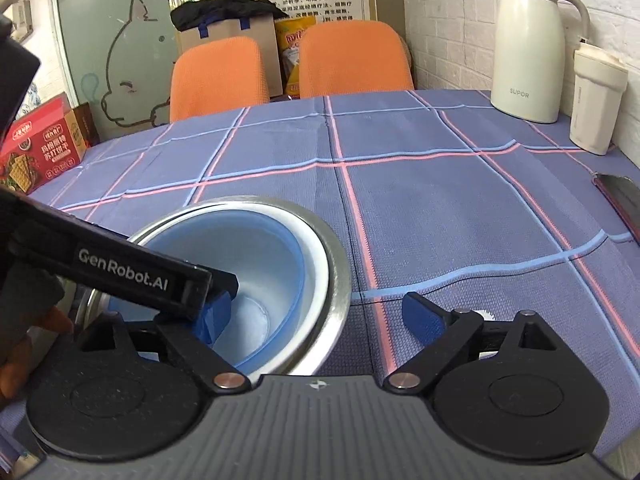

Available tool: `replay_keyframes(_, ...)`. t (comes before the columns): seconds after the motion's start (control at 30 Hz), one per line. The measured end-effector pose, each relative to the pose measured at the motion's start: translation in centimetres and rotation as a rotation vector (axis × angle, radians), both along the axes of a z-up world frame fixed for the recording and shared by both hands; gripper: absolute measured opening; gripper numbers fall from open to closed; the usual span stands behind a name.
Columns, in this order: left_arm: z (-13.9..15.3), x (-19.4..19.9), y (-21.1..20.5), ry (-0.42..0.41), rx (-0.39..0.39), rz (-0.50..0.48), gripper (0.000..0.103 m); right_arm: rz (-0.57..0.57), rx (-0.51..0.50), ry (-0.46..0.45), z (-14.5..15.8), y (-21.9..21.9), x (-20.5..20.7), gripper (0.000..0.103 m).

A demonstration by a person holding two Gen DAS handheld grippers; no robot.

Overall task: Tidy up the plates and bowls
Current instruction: 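Grasp the steel bowl rim with the left tool, then lift the nested bowls with the left tool onto the plate stack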

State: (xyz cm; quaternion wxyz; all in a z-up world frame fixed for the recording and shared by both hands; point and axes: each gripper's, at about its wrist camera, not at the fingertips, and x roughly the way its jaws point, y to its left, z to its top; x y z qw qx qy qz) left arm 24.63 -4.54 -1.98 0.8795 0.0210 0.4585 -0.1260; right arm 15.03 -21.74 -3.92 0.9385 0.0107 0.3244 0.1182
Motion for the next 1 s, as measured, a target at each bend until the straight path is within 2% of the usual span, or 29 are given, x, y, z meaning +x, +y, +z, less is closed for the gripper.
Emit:
replay_keyframes(0.1, -0.1, 0.1, -0.1, -0.005, 0.000, -0.001, 0.102, 0.007, 0.016, -0.007, 0.0, -0.2, -0.1, 0.079)
replay_keyframes(0.2, -0.1, 0.1, -0.1, -0.018, -0.010, 0.006, 0.102, 0.017, -0.010, -0.031, 0.0, 0.4, -0.4, 0.073)
replay_keyframes(0.27, -0.1, 0.0, 0.0, -0.025, -0.015, 0.005, 0.101, 0.028, 0.007, -0.035, -0.1, 0.3, -0.4, 0.070)
replay_keyframes(0.33, -0.2, -0.3, 0.0, -0.035, -0.017, 0.009, 0.099, 0.034, 0.037, -0.024, -0.1, 0.1, -0.2, 0.064)
replay_keyframes(0.47, 0.0, -0.5, -0.1, -0.032, -0.015, 0.020, 0.096, 0.038, 0.018, -0.024, 0.3, 1.0, -0.6, 0.053)
replay_keyframes(0.5, 0.0, -0.6, -0.1, -0.030, -0.016, 0.017, 0.093, 0.037, 0.012, -0.023, 0.4, 1.2, -0.8, 0.052)
replay_keyframes(0.57, 0.4, -0.7, -0.2, -0.019, -0.045, 0.001, 0.075, 0.038, 0.015, -0.019, 0.6, 1.4, -1.0, 0.050)
replay_keyframes(0.6, 0.7, -0.8, -0.2, -0.010, -0.070, -0.015, 0.060, 0.049, 0.044, -0.011, 0.8, 1.3, -1.1, 0.050)
replay_keyframes(0.63, 0.9, -0.8, -0.3, 0.002, -0.094, -0.030, 0.070, 0.057, 0.073, 0.005, 0.9, 1.2, -1.1, 0.051)
replay_keyframes(0.67, 0.9, -0.7, -0.5, 0.024, -0.107, -0.033, 0.074, 0.068, 0.109, 0.009, 1.0, 1.2, -1.2, 0.052)
replay_keyframes(0.73, 0.7, -0.8, -0.9, 0.016, -0.086, -0.035, 0.073, 0.058, 0.125, 0.000, 1.4, 1.1, -1.4, 0.052)
replay_keyframes(0.9, 1.3, -0.6, -0.7, 0.045, -0.153, -0.038, 0.073, 0.030, 0.092, -0.018, 2.2, 1.7, -1.7, 0.055)
replay_keyframes(1.0, 2.6, -0.8, -0.2, 0.007, -0.146, -0.033, 0.073, 0.043, 0.063, -0.048, 3.2, 2.5, -2.0, 0.057)
